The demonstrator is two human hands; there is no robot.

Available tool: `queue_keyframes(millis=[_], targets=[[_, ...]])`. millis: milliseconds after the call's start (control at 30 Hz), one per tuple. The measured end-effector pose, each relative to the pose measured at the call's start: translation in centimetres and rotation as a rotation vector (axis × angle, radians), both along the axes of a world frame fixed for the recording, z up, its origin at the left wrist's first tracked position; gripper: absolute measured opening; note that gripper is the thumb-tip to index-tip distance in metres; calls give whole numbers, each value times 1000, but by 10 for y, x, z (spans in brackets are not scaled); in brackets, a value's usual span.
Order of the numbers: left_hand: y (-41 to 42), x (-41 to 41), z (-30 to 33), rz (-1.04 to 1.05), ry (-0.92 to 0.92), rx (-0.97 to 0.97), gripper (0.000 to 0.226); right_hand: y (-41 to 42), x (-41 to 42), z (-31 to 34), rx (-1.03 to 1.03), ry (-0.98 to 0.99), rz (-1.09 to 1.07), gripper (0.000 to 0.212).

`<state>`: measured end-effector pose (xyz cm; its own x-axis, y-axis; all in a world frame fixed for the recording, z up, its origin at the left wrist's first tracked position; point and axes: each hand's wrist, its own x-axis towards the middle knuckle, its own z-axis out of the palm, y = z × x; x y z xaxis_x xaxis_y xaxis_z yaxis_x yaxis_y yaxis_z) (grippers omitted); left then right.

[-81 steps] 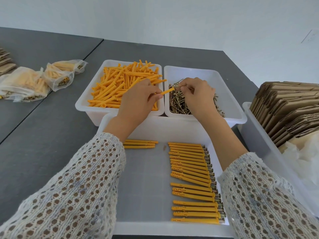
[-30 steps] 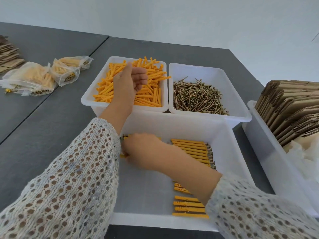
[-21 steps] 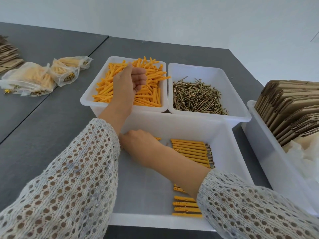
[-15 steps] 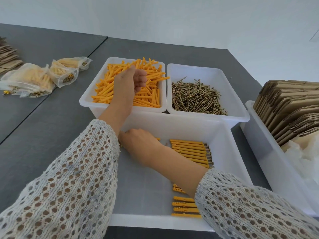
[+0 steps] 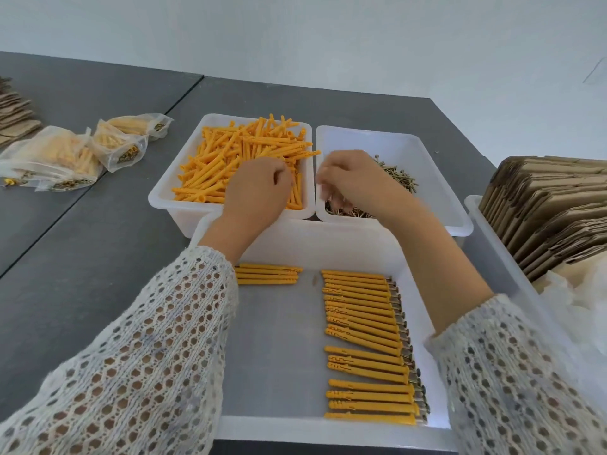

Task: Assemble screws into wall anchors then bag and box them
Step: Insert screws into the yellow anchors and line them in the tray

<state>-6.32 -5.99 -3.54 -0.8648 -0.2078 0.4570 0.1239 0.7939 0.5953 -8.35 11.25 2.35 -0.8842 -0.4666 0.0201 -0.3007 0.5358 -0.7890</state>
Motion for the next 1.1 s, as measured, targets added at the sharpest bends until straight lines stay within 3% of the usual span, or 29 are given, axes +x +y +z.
queue_keyframes(millis=[100, 233, 400, 633, 733, 900, 967, 1100], targets=[[3, 0, -3, 89, -175, -286, 30, 16, -22, -34, 287, 256, -306, 22], [-2, -3, 0, -58, -289, -200, 24, 16, -33, -52, 360, 263, -325, 20], [-4, 0, 3, -137, -321, -210, 21, 14, -43, -55, 516, 81, -179, 16], [-4, 4, 2, -202, -276, -129, 21, 16, -52, -52, 476, -45, -178, 14], [-4, 4, 2, -222, -181, -107, 24, 17, -52, -54, 432, -33, -222, 23], [1, 7, 2, -260, -35, -160, 23, 21, -44, -58, 313, 202, -346, 7], [1, 7, 2, -261, -23, -171, 23, 19, -39, -54, 120, 284, -384, 9], [3, 9, 2, -259, 9, -173, 22, 13, -29, -39, -362, 170, -383, 14]])
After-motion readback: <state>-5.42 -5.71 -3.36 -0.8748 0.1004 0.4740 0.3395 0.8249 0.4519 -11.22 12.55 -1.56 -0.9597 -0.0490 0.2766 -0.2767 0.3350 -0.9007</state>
